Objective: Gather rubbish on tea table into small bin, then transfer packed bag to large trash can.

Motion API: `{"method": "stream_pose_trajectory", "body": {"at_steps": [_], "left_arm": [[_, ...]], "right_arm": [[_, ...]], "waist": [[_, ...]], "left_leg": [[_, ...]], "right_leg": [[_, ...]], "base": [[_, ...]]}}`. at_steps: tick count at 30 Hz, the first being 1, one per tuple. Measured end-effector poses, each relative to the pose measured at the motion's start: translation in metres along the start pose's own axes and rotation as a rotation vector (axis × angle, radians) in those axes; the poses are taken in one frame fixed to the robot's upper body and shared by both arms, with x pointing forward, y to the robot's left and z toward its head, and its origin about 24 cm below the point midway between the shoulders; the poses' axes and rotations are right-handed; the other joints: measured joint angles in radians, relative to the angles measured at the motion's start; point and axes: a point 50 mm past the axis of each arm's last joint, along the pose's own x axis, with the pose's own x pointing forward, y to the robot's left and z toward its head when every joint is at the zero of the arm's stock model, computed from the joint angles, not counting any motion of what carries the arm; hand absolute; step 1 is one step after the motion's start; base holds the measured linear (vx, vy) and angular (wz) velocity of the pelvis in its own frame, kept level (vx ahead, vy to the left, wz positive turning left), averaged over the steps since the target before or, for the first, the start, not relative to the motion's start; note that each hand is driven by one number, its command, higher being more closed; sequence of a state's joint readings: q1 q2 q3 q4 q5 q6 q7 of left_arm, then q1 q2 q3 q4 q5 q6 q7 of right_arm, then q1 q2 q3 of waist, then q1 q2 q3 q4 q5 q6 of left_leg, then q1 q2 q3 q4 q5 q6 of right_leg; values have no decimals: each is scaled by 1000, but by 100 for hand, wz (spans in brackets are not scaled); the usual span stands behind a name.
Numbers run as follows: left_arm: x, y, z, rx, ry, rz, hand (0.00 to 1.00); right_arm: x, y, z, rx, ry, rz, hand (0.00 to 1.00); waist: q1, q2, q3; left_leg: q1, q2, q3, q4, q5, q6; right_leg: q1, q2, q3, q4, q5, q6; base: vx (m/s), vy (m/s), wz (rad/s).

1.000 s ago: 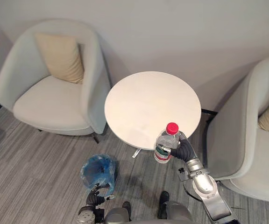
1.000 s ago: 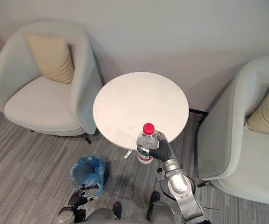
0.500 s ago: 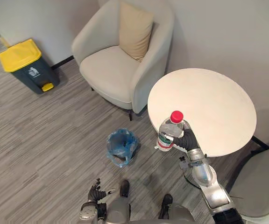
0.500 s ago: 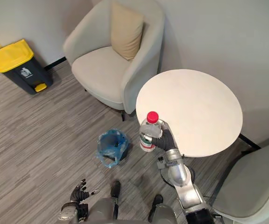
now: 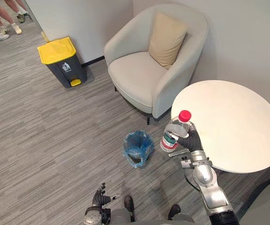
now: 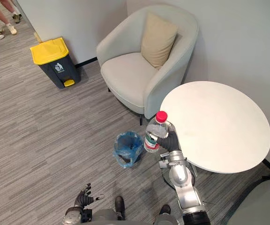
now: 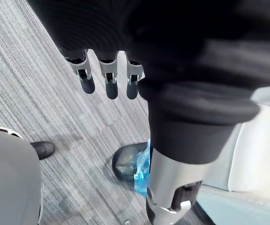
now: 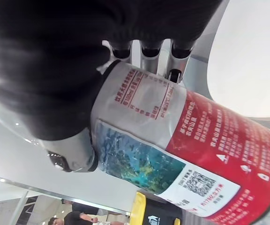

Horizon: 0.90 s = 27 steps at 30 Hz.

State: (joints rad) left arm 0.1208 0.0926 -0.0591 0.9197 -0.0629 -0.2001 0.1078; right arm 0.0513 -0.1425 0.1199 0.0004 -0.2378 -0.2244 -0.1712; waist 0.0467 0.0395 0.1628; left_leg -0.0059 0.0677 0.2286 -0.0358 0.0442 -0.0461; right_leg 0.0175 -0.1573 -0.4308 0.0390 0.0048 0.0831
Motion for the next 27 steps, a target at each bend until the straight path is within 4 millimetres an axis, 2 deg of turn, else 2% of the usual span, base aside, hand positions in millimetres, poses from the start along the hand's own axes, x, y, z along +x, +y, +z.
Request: {"method": "stream_pose_trajectory", "body": {"at_steps": [3,4,5,6,9,10,11,12,14,15,16,17,18,19,20,21,22,23,25,26,27], "left_arm": [[0,0,0,-1,1,0,0],[0,0,0,-1,0,-1,0],[0,0,0,0,0,-1,0],[1,1,3,-2,-10,3,0],[1,5,5,7,-20,9,0],[1,6,4,11,-16,9,0],[1,6,4,9,-17,11,0],[1,7,4,8,-17,13,0],[0,6,3,6,-15,11,0],[0,8,1,8,-10,16,0],[0,10,1,11,-10,21,0],[0,15,1,17,-10,31,0],[0,17,2,21,-13,35,0],[1,18,3,20,-16,38,0],[2,10,5,-2,-14,25,0],[1,6,3,-14,-14,22,0],[1,6,3,-15,-13,21,0],[1,6,3,-15,-11,23,0],[3,6,7,-26,-25,28,0],[3,7,8,-26,-30,28,0],[3,7,10,-25,-34,27,0]], "right_arm": [[-1,3,-6,-3,28,12,100],[-2,4,-6,-7,29,23,100],[-2,4,-6,-8,30,23,100],[-4,4,-7,-13,36,24,100],[-11,5,-12,-18,64,28,100],[-13,5,-14,-28,71,32,100],[-15,5,-16,-35,80,35,100],[-15,4,-16,-40,82,36,100],[-15,6,-15,-40,78,48,100],[-14,9,-13,-38,67,59,100],[-13,10,-12,-37,61,63,100],[-12,11,-12,-35,57,65,100],[-12,11,-11,-33,54,63,100],[-12,10,-11,-34,53,61,100],[-12,6,-15,-52,66,61,100],[-12,3,-15,-64,62,62,100],[-11,1,-15,-65,60,61,100],[-11,0,-15,-51,66,54,100],[-19,-2,-21,-38,103,39,100],[-19,-1,-22,-36,105,41,100],[-18,-1,-20,-24,100,36,100]], "waist": [[2,0,0],[-1,-2,2],[-1,-4,3],[-2,-22,13],[-4,-53,22],[-11,-53,21],[-12,-59,25],[-13,-50,24],[-26,-34,34],[-32,-33,35],[-33,-34,35],[-33,-45,33],[-34,-72,32],[-36,-102,32],[-30,-58,34],[-32,-27,23],[-32,-15,27],[-32,-5,39],[-26,-8,50],[-23,-12,53],[-17,-22,58]], "left_leg": [[-3,4,19,-3,-2,-1],[-17,2,23,10,-22,5],[-18,0,23,17,-28,4],[-26,-17,21,50,-53,8],[-17,-52,-6,93,-105,11],[-12,-66,-30,107,-123,18],[-2,-75,-54,111,-130,29],[16,-68,-80,110,-131,36],[34,-43,-125,112,-141,40],[43,-22,-152,110,-145,36],[48,-15,-154,108,-138,27],[58,-16,-174,107,-139,25],[68,-42,-201,110,-151,7],[77,-59,-215,114,-160,-6],[67,-31,-230,136,-172,-14],[36,-11,-237,166,-203,-24],[21,2,-244,191,-216,-31],[-22,12,-248,282,-232,-41],[-107,53,-195,527,-234,-49],[-128,72,-162,589,-235,-57],[-140,98,-101,648,-244,-45]], "right_leg": [[-23,2,24,16,-16,3],[-59,-17,41,78,-52,13],[-70,-24,45,100,-63,15],[-105,-65,52,200,-120,25],[-112,-137,51,344,-184,40],[-122,-158,78,411,-182,36],[-146,-161,125,485,-166,12],[-172,-160,159,561,-144,-22],[-226,-108,208,614,-209,-33],[-252,-57,223,578,-230,-39],[-264,-35,228,545,-229,-38],[-271,6,240,434,-205,-34],[-267,17,248,308,-91,-50],[-271,10,254,293,-41,-71],[-255,15,235,306,-46,-65],[-247,34,216,272,-74,-64],[-244,43,206,264,-84,-63],[-222,55,187,245,-102,-72],[-138,71,156,197,-104,-87],[-111,77,152,185,-104,-94],[-70,81,147,174,-108,-101]], "base": [[-29,-6,-19],[-9,13,-14],[30,44,1],[46,41,12],[71,18,34],[166,66,52],[254,94,61],[287,56,67],[232,-43,62],[157,-72,53],[206,-102,67],[219,-124,74],[229,-139,81],[233,-144,74],[274,-163,57],[223,-130,42],[236,-139,42],[139,-93,39],[174,-125,37],[188,-96,8],[191,-54,-11]]}}
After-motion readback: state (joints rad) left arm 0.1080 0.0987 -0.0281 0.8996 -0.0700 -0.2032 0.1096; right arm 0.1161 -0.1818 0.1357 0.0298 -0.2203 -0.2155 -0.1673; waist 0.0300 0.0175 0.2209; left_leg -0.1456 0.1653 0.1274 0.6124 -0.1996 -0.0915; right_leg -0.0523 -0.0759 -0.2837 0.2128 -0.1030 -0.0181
